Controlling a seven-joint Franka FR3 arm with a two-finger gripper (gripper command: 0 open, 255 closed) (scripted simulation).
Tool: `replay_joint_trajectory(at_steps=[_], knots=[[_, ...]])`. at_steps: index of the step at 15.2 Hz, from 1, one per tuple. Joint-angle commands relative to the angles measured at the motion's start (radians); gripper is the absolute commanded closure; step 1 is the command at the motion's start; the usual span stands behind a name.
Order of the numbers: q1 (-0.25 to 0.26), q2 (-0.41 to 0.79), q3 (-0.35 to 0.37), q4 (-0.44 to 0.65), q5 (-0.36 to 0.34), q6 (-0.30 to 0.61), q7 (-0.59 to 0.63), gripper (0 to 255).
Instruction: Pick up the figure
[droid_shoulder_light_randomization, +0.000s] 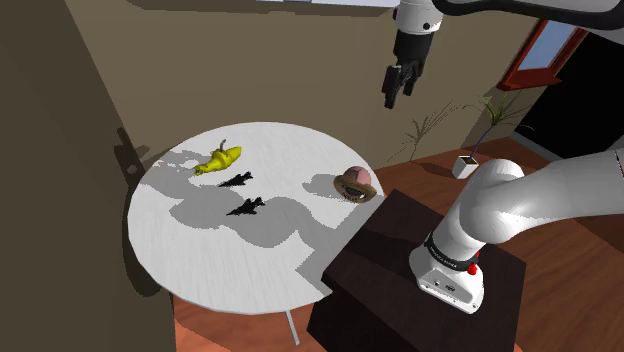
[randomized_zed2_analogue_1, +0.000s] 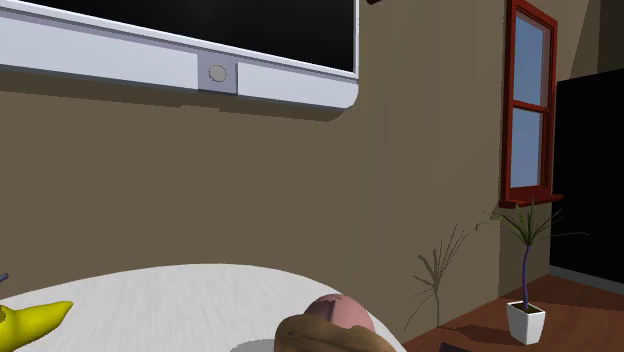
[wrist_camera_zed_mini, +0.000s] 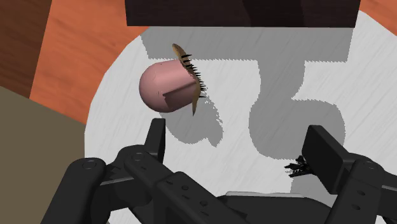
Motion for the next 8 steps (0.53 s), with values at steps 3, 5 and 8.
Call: replay_joint_trajectory(at_steps=[3, 5, 8], knots=[[0.004, -0.006, -0.004, -0.072, -0.016, 0.070, -0.013, 0], [0.007, -0.006, -0.008, -0.140, -0.034, 0.141, -0.024, 0], [0.009, 0.006, -0.015, -0.233, -0.062, 0.252, -0.040, 0]])
